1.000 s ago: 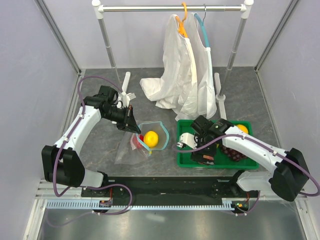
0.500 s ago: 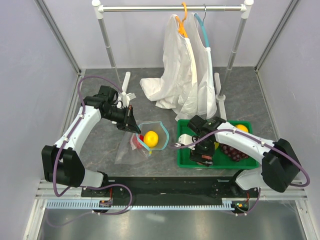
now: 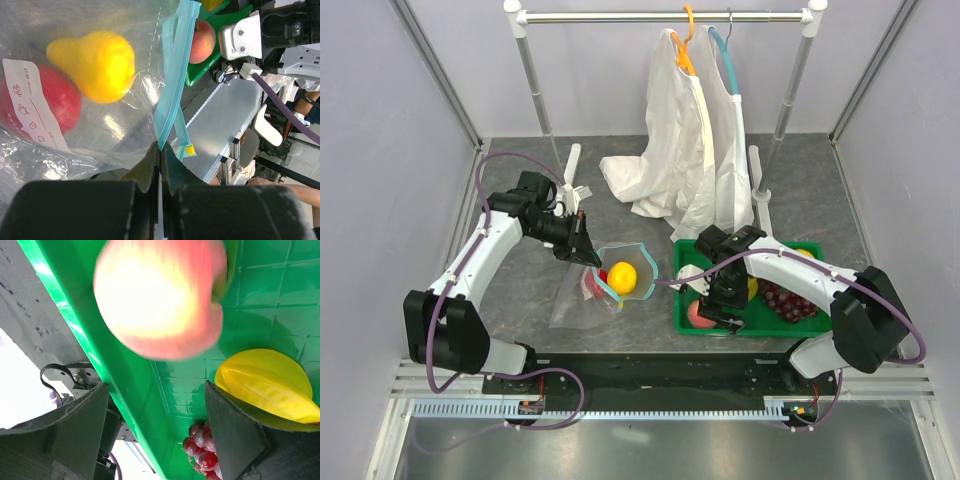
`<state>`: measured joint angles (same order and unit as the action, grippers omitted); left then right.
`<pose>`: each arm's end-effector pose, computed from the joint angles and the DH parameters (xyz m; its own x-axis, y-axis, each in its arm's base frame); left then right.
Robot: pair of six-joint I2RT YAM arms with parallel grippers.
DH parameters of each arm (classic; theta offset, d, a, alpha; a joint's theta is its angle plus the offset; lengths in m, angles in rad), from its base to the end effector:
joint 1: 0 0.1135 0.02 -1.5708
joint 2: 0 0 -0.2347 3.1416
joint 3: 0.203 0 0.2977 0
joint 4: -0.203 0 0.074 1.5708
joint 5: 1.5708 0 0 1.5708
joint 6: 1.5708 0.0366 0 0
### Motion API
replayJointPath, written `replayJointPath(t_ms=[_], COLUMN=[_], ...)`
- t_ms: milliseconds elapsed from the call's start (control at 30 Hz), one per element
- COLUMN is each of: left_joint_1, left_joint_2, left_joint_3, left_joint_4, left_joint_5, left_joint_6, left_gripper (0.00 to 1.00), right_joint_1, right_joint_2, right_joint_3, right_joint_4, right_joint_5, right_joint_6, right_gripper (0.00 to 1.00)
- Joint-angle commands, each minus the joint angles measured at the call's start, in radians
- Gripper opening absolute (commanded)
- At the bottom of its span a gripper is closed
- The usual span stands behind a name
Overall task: Place the food in the zip-top bag and seal the zipper
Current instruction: Pick up the fake fruit from the bin.
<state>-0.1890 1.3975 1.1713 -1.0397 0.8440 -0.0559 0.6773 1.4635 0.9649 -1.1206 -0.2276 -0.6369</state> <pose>0.2961 -0.0845 0.2440 -0.9547 0.1448 -0.2599 0.2923 0.6196 -0.7285 0.2086 0.1784 0.1506 -0.2677 -0.9588 -0.0951 -0.9469 0.2436 0.2100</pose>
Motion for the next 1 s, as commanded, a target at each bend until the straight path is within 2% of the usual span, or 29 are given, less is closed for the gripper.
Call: replayJointPath(t_ms=[0,200,433,700,967], left_joint_1=[0.005,0.003,0.005,0.003,0.003], left_joint_2=[0.001,0.000,0.000,0.003,-0.003], left_joint_3=[0.018,0.018,0.016,0.016,0.010], left_joint_4=[0.009,0.007,0.009,0.009,0.010], left_joint_5=[0.023,0.021,0.021,0.023,0.018], left_joint_6=[0.027,0.028,0.030,0.030,0.030], left_gripper=[0.02,0.02,0.02,0.02,0.02], right_joint_1=[-0.004,-0.005,-0.004,0.027,0.044], right_joint_2=[0.015,0.018,0.031,0.046,0.101], right_joint_3=[0.035,0.112,0.192,0.130,0.054], right_joint_4=[0.217,0.223,0.194,0.243,0.312], right_joint_5=[0.042,0.027,-0.018,-0.062,0.031], right_joint_6=[-0.037,-0.007,0.045,0.055,0.052], right_gripper=[0.84,0.91,0.92,0.96,0.98])
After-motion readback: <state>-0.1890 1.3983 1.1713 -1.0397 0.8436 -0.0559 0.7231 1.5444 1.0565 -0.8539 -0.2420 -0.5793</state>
